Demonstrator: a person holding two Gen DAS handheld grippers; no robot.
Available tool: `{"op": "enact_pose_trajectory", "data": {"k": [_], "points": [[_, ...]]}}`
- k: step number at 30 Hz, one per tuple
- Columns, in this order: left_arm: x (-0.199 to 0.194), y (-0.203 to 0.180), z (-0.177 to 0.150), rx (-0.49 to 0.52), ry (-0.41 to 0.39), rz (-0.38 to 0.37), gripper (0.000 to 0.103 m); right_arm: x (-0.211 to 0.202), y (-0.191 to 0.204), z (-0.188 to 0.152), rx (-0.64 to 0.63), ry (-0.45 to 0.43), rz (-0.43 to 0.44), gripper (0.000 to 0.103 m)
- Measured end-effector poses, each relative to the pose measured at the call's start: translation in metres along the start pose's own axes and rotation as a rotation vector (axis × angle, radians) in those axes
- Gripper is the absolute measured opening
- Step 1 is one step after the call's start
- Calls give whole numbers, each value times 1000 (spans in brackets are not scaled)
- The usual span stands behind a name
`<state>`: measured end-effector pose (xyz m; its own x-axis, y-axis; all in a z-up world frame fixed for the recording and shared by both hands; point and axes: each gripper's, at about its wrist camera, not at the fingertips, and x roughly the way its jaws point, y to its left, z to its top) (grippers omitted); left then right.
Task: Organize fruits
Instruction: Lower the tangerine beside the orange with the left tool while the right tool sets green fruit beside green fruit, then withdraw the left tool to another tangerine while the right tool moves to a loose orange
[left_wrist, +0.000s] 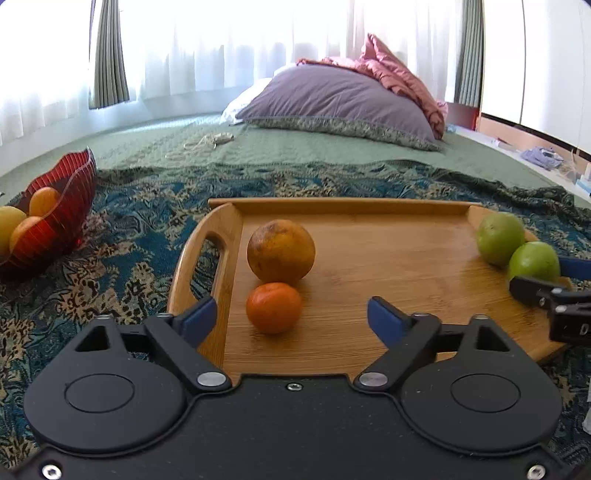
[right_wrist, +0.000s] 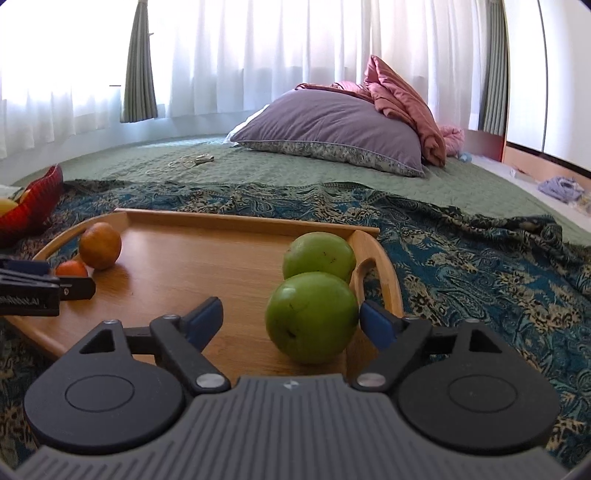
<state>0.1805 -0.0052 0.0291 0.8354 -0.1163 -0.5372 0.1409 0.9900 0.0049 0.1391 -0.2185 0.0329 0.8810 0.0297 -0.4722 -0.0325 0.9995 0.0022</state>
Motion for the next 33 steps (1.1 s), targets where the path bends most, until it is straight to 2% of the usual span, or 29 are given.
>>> {"op": "enact_pose_trajectory", "data": {"k": [9, 17, 33], "points": [[-30, -6, -12, 12, -4, -24, 95, -23, 2, -10, 11, -8, 16, 103], [-57, -9, -26, -2, -3, -54, 97, -58, 10, -21, 22, -64, 57, 103], [-84, -22, -55, 10, 20, -104, 99, -109, 21, -50, 33, -102, 108, 103]]}}
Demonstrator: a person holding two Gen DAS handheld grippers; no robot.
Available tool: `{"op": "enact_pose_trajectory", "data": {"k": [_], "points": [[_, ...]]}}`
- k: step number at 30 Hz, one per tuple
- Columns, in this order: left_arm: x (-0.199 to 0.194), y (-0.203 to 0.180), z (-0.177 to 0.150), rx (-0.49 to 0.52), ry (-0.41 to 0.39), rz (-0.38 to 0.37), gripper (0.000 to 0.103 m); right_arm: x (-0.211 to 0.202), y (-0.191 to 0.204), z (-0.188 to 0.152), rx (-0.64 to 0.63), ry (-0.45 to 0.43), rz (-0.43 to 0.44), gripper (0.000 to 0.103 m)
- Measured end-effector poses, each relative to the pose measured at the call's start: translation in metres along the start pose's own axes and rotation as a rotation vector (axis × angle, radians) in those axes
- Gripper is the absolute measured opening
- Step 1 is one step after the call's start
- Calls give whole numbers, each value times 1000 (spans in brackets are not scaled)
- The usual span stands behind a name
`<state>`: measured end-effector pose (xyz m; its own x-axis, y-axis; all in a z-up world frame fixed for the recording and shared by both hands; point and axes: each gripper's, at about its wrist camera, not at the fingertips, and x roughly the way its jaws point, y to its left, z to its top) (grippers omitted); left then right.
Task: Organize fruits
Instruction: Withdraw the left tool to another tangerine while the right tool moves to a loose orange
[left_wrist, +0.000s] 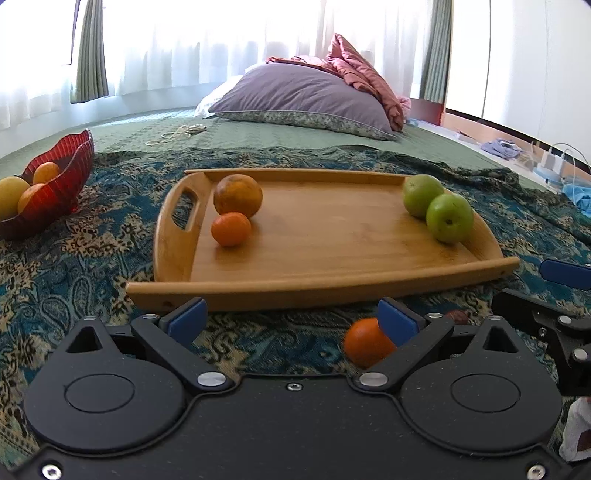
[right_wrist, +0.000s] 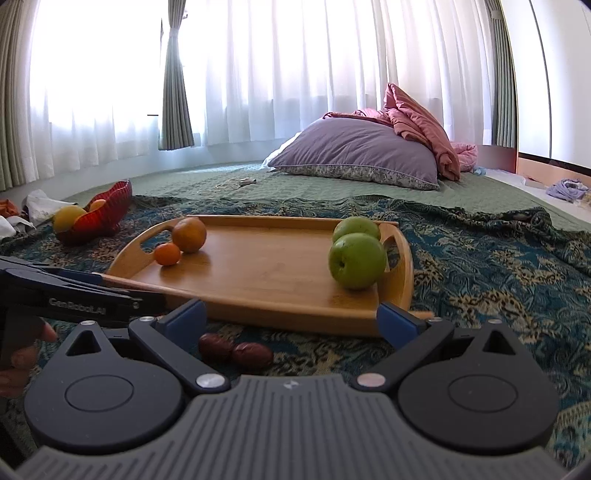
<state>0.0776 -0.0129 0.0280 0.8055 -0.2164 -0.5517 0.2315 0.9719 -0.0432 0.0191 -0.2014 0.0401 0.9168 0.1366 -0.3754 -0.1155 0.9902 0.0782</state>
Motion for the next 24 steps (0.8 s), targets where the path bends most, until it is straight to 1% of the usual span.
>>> {"op": "enact_pose_trajectory", "data": {"k": [5, 8, 11, 17, 19, 20, 22, 24], "points": [[-2, -6, -7, 15, -1, -30, 100, -11, 8, -10, -22, -6, 14, 103], [-2, -10, -10, 18, 1, -45, 100, -18, 16, -18, -59, -2, 23, 103], [-3, -13, -11, 21, 5, -58, 100, -21, 24, -27, -95, 13, 32, 103], [-3, -21, -15, 42, 13, -83, 100, -25, 32, -40, -117, 37, 41, 103], [-4, -23, -16, 45, 18, -101, 97, -27, 34, -44, -117, 36, 50, 103], [-3, -24, -17, 46, 24, -111, 95, -28, 34, -45, -118, 34, 51, 101], [-3, -26, -18, 47, 37, -129, 88, -30, 37, -49, -123, 26, 45, 97], [-2, -28, -19, 44, 44, -136, 83, -30, 40, -51, -134, 23, 42, 95]]}}
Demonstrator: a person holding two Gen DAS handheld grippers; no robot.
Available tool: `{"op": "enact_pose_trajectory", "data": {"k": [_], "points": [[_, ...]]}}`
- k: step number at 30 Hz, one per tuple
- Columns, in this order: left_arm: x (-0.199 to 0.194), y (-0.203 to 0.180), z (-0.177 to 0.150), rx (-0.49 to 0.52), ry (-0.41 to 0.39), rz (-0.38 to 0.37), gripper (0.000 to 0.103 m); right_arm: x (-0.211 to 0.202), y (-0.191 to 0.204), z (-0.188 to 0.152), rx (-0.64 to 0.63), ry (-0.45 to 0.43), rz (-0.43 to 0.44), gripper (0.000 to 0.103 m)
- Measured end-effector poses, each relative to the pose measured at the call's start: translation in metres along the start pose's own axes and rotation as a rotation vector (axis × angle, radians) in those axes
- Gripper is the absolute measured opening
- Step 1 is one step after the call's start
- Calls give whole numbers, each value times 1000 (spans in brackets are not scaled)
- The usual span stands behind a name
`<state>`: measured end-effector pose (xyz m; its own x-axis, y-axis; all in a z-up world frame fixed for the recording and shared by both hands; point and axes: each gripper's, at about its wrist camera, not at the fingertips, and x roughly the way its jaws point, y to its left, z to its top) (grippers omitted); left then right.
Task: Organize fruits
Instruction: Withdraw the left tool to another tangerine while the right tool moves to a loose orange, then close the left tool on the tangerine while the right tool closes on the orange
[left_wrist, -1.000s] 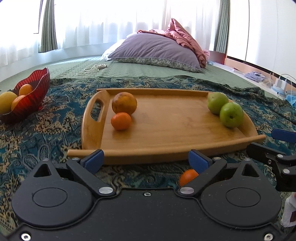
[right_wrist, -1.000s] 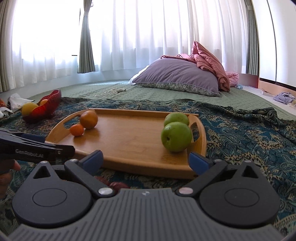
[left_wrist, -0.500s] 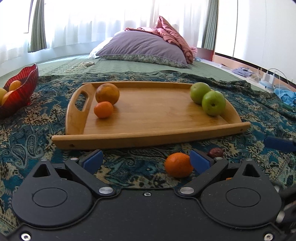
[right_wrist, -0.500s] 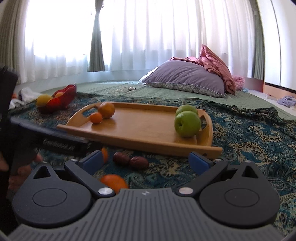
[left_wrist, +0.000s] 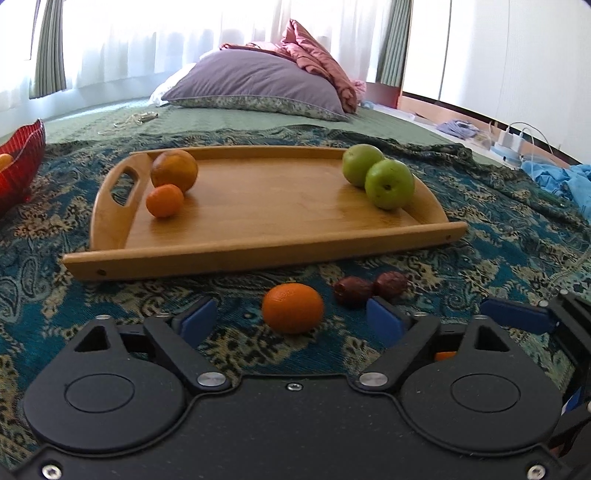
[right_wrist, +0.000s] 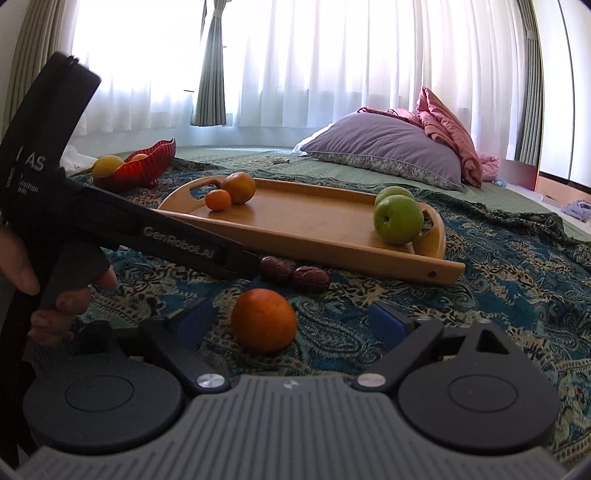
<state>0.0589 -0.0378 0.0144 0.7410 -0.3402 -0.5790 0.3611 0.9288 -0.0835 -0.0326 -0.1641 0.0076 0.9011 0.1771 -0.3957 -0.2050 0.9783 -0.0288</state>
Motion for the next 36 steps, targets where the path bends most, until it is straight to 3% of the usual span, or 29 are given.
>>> {"op": "enact_pose_trajectory", "data": {"k": [10, 14, 18, 29, 36], "points": [[1, -2, 0, -26, 22, -35, 51, -1, 8, -6, 14, 8, 30, 78], [0, -2, 1, -32, 22, -34, 47, -1, 10, -7, 16, 1, 23, 70], [-2, -1, 1, -34, 10, -19, 33, -1, 9, -7, 29, 3, 25, 63], [-8, 0, 5, -25, -10, 2, 33, 4, 8, -4, 43, 16, 26, 44], [-12, 0, 15, 10, -59, 42, 33, 2, 7, 3, 52, -11, -5, 43]]}}
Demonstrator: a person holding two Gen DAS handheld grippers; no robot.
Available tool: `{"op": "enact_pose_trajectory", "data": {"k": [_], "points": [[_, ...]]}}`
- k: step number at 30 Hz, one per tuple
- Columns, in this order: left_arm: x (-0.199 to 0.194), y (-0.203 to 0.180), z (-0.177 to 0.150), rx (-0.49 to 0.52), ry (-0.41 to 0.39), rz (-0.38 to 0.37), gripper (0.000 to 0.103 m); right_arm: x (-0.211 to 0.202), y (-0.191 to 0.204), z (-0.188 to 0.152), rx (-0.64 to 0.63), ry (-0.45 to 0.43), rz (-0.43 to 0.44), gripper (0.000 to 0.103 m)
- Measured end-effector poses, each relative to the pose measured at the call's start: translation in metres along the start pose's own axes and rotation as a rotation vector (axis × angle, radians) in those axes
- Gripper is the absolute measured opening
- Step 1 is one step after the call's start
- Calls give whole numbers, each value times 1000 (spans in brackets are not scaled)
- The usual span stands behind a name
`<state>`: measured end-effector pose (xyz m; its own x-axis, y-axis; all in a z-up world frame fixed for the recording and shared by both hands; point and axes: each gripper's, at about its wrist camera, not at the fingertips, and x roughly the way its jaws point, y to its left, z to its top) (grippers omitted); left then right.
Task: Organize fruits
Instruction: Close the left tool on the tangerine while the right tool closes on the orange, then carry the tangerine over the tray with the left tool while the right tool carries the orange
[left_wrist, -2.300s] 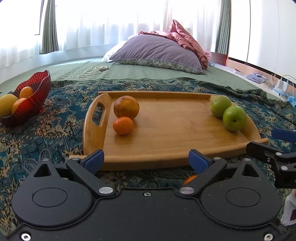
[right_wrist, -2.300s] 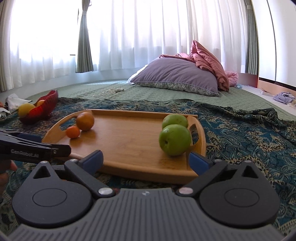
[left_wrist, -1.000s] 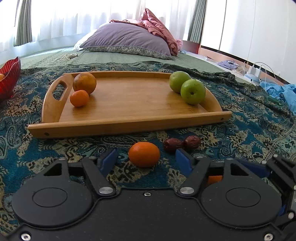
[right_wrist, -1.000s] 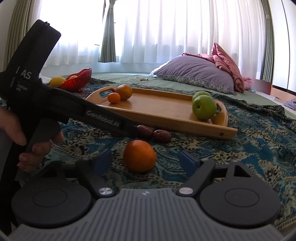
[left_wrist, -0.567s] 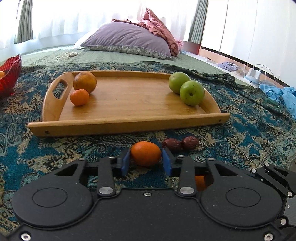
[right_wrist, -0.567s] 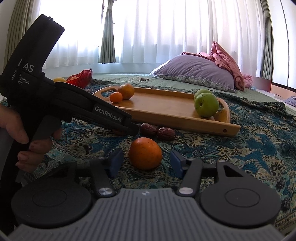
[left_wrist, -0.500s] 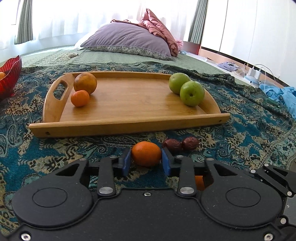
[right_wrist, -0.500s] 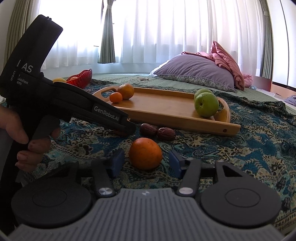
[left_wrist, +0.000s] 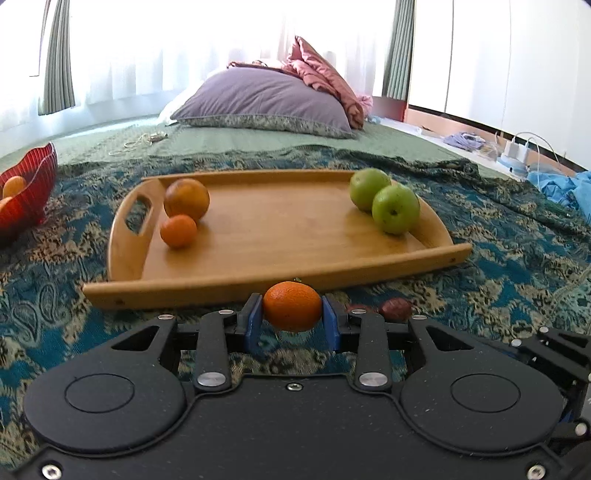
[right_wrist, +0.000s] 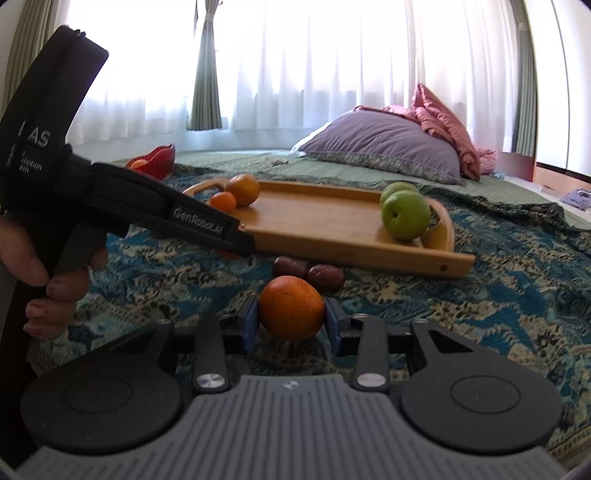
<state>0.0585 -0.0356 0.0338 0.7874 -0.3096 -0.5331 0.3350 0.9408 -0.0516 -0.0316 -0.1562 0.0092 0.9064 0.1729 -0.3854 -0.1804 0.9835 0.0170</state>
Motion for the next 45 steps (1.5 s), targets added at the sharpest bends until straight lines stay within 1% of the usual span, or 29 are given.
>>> {"op": "enact_pose_trajectory", "data": {"k": [5, 9, 15, 21, 24, 29, 34, 39, 45], "points": [[2, 5, 9, -12, -16, 10, 33, 3, -6, 16, 20, -33, -21, 42], [6, 10, 19, -16, -24, 16, 33, 11, -8, 32, 11, -50, -46, 42], [18, 22, 41, -34, -32, 21, 33, 38, -24, 59, 55, -35, -60, 43], [45, 30, 66, -29, -30, 52, 33, 72, -46, 94, 113, -19, -69, 43], [65, 33, 83, -25, -16, 54, 33, 96, -57, 111, 145, 22, -49, 42], [99, 46, 119, -69, 12, 29, 33, 137, -71, 144, 159, 87, -41, 42], [135, 57, 142, -80, 51, 60, 33, 176, -92, 171, 221, 156, -35, 43], [170, 64, 150, -79, 104, 95, 33, 214, -106, 174, 251, 221, -57, 43], [195, 71, 149, -107, 155, 78, 33, 243, -101, 166, 200, 285, -79, 43]]}}
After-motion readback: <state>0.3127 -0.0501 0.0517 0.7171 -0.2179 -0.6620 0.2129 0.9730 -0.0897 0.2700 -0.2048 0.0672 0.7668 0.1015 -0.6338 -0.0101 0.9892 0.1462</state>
